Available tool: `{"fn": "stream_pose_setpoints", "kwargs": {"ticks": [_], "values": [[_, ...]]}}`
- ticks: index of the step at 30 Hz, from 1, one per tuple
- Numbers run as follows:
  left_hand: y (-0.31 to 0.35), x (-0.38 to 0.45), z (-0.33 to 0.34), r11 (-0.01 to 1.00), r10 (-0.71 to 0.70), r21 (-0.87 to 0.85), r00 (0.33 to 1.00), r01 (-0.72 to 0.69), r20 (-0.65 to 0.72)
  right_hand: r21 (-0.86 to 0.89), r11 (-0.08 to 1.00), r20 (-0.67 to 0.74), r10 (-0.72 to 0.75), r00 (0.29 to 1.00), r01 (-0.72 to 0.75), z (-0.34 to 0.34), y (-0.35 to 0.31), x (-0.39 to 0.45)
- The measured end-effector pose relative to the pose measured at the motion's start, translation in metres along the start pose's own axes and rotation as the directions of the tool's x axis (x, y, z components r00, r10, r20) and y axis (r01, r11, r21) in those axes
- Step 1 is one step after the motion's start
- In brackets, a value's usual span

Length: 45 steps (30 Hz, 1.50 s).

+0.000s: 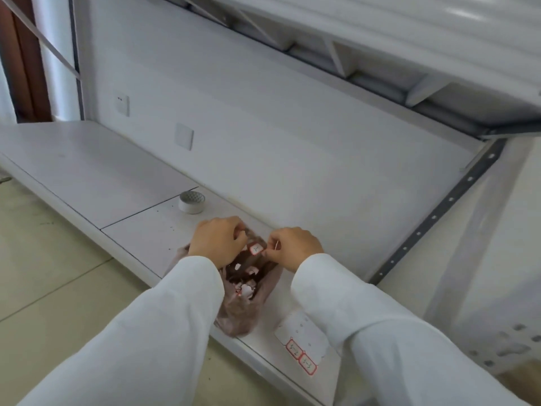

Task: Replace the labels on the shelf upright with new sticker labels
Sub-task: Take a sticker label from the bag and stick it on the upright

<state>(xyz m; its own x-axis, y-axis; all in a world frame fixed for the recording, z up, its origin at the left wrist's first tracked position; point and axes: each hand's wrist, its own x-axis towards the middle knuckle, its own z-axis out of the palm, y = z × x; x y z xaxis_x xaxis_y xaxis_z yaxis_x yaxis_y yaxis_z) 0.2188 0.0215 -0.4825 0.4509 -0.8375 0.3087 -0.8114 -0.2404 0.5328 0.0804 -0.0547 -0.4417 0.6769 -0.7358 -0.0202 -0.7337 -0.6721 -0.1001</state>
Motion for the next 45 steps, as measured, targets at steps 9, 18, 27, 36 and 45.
{"fn": "stream_pose_setpoints", "kwargs": {"ticks": [9, 18, 27, 36, 45], "values": [[0.127, -0.004, -0.033, 0.933, 0.195, -0.308, 0.981, -0.188, -0.01, -0.147, 0.988, -0.184, 0.028, 0.983, -0.055, -0.146, 0.038, -0.095], [0.272, -0.04, -0.135, 0.655, 0.746, -0.08, 0.66, -0.751, -0.085, -0.108, 0.994, -0.598, -0.09, 0.797, 0.031, -0.234, 0.072, -0.229], [0.38, -0.049, -0.172, 0.585, 0.691, -0.37, 0.683, -0.721, -0.237, 0.142, 0.989, -0.932, 0.151, 0.329, -0.05, -0.27, 0.111, -0.279], [0.391, -0.036, -0.153, 0.677, 0.705, -0.08, 0.676, -0.731, -0.216, -0.004, 0.979, -0.937, 0.068, 0.344, -0.205, -0.263, 0.113, -0.269], [0.392, -0.034, -0.154, 0.689, 0.696, -0.113, 0.697, -0.716, -0.173, 0.028, 0.977, -0.937, 0.099, 0.334, -0.212, -0.263, 0.106, -0.27]]}}
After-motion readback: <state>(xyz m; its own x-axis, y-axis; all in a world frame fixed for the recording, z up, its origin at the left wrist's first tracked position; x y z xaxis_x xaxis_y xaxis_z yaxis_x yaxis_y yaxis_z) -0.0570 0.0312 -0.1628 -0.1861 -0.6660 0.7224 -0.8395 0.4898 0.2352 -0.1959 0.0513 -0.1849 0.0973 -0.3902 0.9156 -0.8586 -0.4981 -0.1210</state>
